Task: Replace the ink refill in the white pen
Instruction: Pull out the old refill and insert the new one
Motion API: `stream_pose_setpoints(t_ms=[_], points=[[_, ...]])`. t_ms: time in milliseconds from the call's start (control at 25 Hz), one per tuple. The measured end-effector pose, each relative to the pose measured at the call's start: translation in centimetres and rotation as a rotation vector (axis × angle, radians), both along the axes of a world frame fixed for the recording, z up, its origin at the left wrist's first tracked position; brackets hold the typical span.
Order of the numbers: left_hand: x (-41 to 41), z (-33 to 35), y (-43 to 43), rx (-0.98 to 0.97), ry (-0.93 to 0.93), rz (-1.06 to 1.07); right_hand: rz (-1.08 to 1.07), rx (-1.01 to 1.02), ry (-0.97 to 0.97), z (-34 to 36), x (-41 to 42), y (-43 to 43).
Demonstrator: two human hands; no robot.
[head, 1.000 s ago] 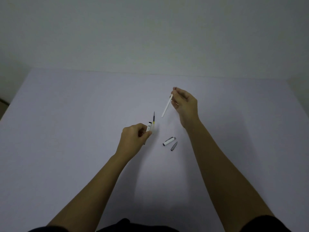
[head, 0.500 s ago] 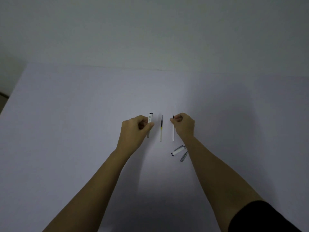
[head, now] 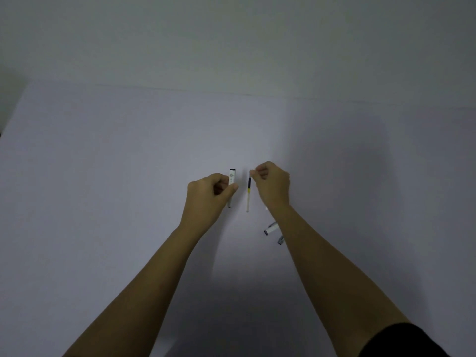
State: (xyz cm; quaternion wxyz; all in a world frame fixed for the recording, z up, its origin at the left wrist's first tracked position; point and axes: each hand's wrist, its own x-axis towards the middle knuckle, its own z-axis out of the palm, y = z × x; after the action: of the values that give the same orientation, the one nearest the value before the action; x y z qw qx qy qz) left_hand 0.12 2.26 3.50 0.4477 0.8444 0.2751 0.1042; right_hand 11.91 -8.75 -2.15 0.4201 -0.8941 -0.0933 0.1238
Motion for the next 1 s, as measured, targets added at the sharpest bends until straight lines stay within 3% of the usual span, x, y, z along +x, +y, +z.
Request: stream_pose_setpoints(t_ms=[120,280,360,520,600,760,1000], points=[[0.0,0.0,0.1,0.016,-0.005,-0.004,0.064,-0.142,0.034,-0.3,-1.0,1.3],[-0.5,0.0,0.2,0.022,0.003,-0.007,-0.078,-0.097,0.133,0.3,-1.1,1.9],[-0.9,0.1,0.2,0.027,0.016,-0.017,-0.128,0.03,0.198,1.6,-0.6,1.8],[-2.3,0.5,-0.4,0.023,0.037,-0.056,-0.201,0.58,0.387,6.2,0.6,0.7],[-2.8,1.2,-1.2,-0.002,0.022,-0.085,-0.172,0.759,0.404,8.6,0.6,-0.3],[-3.6,3.5,-2.9,-0.014,-0.045,-0.103,-0.123,0.949,0.387,12.4,-0.9,-1.7],[-4.9,6.7,-4.4,0.026,-0.119,-0.117,-0.097,1.033,0.372,15.0,-3.7,-3.1]])
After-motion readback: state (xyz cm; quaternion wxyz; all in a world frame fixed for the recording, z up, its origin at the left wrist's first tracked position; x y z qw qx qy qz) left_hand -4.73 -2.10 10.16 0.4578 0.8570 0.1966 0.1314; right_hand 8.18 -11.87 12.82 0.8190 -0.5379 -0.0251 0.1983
